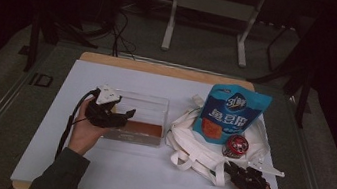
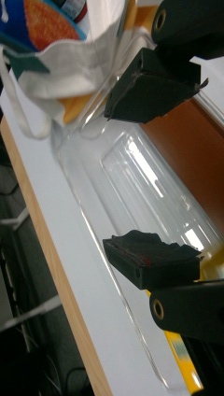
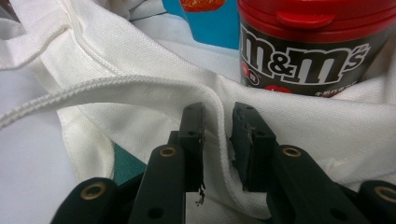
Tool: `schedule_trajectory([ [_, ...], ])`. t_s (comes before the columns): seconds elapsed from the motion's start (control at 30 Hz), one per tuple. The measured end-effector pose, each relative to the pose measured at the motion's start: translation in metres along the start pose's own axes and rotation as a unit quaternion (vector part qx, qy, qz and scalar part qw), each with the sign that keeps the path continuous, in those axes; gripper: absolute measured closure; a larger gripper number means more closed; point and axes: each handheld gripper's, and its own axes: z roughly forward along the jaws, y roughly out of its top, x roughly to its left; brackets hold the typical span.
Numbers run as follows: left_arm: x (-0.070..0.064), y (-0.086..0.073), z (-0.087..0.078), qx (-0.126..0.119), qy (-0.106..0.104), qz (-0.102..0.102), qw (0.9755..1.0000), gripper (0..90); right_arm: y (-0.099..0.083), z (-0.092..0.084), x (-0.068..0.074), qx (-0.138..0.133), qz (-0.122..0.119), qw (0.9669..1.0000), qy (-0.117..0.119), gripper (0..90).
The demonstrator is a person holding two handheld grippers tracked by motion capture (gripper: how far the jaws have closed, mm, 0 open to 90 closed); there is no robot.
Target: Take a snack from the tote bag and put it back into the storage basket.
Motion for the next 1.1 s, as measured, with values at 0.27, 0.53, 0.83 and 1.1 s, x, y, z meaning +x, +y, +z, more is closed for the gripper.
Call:
schedule_trajectory([
  [0.27, -0.021, 0.002, 0.012, -0.002, -0.050, 0.022, 0.9985, 34.0, 0.000, 0.000, 0.000, 0.000, 0.000, 1.0000, 0.000, 74.0],
  [0.53, -0.042, -0.003, 0.021, -0.013, -0.085, 0.042, 0.9954, 37.5, 0.000, 0.000, 0.002, -0.001, -0.004, 1.0000, -0.007, 73.0],
  [0.83, -0.053, -0.017, 0.029, -0.010, -0.111, 0.050, 0.9925, 37.9, 0.001, 0.000, 0.002, 0.000, -0.007, 0.9999, -0.011, 73.0],
  [1.1, -0.066, -0.025, 0.028, -0.019, -0.131, 0.073, 0.9886, 46.7, 0.004, -0.001, 0.007, 0.007, -0.017, 0.9995, -0.026, 72.4],
])
